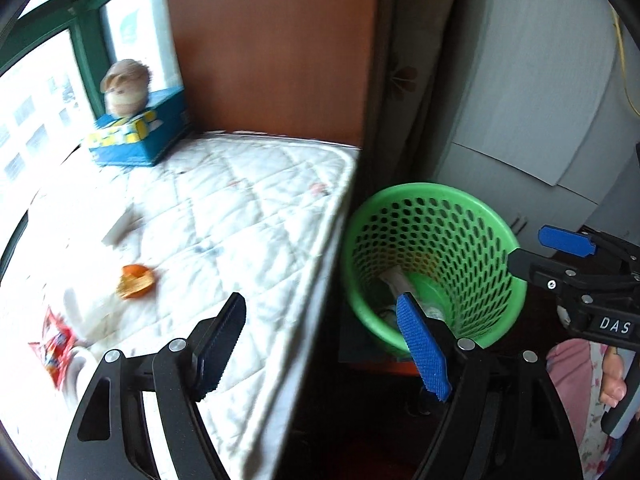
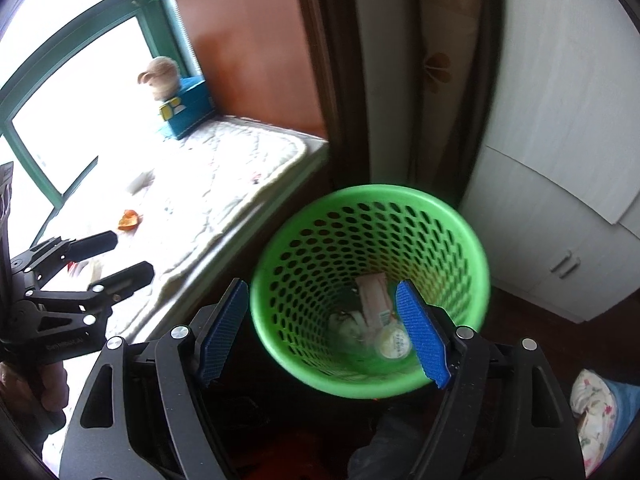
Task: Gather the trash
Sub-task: 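Move both grippers back over the mattress toward the white lid and wrapper, then grasp the white round lid with the right gripper while the left gripper grasps the orange snack wrapper, then carry the lid and wrapper to the green basket and open both grippers, then move the left gripper to the clear plastic cup and grasp it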
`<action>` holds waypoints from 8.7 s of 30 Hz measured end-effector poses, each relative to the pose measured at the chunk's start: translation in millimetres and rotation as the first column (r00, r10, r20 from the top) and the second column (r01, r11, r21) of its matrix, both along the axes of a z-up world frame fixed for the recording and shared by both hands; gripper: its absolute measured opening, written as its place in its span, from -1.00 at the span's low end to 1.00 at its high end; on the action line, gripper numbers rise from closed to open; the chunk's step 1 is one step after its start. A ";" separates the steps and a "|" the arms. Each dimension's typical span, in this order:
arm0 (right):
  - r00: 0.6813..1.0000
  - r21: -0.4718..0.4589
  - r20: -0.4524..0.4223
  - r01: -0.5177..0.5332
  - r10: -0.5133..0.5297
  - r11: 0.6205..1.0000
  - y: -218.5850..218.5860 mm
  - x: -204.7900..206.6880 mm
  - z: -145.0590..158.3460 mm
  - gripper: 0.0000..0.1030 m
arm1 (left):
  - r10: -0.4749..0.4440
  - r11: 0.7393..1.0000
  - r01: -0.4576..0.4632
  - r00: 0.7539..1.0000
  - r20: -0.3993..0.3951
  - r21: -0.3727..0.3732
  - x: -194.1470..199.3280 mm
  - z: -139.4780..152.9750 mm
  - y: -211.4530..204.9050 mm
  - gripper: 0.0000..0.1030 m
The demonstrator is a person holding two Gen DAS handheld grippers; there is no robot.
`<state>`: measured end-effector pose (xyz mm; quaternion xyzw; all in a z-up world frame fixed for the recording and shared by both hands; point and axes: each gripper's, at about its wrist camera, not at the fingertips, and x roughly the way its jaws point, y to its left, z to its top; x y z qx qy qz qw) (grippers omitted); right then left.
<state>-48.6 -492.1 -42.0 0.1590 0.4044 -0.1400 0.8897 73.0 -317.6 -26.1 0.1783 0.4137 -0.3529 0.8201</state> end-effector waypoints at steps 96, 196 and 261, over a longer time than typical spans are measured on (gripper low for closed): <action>0.819 0.029 -0.048 -0.570 0.571 0.821 265.7 155.9 -40.7 0.57 | 0.729 0.661 -0.749 0.627 -0.275 0.044 215.6 -68.5 277.7 0.80; 0.995 0.024 0.015 0.095 -0.096 0.995 -37.1 -33.9 -9.6 0.64 | -0.019 0.999 0.005 0.950 -0.311 -0.045 16.6 -36.5 -86.6 0.14; 0.883 0.011 -0.065 -0.466 0.465 0.885 193.1 201.6 -33.1 0.50 | 0.416 0.893 -0.432 0.899 -0.135 -0.128 173.0 -2.0 214.0 -0.80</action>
